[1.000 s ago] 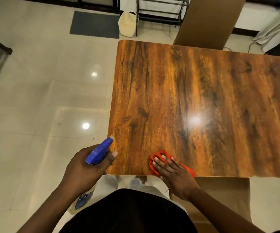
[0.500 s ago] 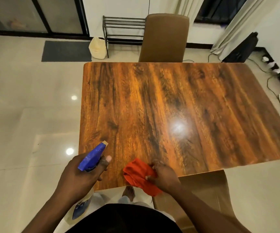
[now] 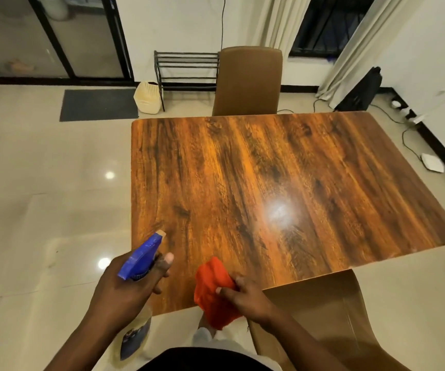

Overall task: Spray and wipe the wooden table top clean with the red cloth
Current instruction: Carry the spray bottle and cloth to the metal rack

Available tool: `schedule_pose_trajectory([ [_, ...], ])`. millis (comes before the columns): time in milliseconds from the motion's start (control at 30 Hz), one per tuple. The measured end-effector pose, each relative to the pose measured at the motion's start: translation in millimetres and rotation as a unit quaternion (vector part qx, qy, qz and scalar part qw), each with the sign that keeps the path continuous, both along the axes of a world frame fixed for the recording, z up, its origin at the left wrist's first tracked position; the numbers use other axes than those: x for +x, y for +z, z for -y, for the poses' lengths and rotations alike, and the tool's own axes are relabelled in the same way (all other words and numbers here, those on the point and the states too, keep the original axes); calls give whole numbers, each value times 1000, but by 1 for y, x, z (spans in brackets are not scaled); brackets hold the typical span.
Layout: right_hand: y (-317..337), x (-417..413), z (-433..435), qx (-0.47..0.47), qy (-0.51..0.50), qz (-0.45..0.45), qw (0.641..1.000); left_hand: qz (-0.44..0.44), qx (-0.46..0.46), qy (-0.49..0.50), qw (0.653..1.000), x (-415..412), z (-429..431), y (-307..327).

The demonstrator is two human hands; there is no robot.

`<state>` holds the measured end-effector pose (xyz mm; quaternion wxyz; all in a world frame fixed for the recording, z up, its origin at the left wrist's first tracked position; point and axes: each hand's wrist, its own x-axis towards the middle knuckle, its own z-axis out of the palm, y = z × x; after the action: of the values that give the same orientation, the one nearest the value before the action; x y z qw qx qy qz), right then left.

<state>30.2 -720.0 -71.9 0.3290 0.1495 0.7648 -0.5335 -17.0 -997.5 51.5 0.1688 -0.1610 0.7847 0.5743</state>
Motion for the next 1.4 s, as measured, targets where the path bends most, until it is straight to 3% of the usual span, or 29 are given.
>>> schedule_pose_trajectory([
  [100, 16, -3, 36, -120, -119, 19, 985, -41, -46, -9, 998, 1, 35, 2],
  [200, 30, -10, 86, -213, -211, 2, 954, -55, -31, 20, 998, 4, 78, 4],
  [367, 48, -23, 183, -261, -288, -22, 921, -83, -18, 53, 995, 6, 171, 7],
  [567, 68, -43, 286, -264, -284, -76, 918, -117, -24, 83, 989, 2, 279, 18],
  [767, 90, -74, 337, -134, -211, -179, 952, -130, -39, 109, 985, -18, 352, 23],
  [867, 94, -100, 349, -114, -194, -198, 954, -131, -33, 123, 983, -40, 369, 24],
  [1100, 95, -193, 380, -131, -210, -194, 949, -142, -4, 130, 981, -137, 392, 24],
  [1400, 98, -370, 383, -171, -247, -189, 935, -146, 2, 122, 982, -323, 393, 33],
])
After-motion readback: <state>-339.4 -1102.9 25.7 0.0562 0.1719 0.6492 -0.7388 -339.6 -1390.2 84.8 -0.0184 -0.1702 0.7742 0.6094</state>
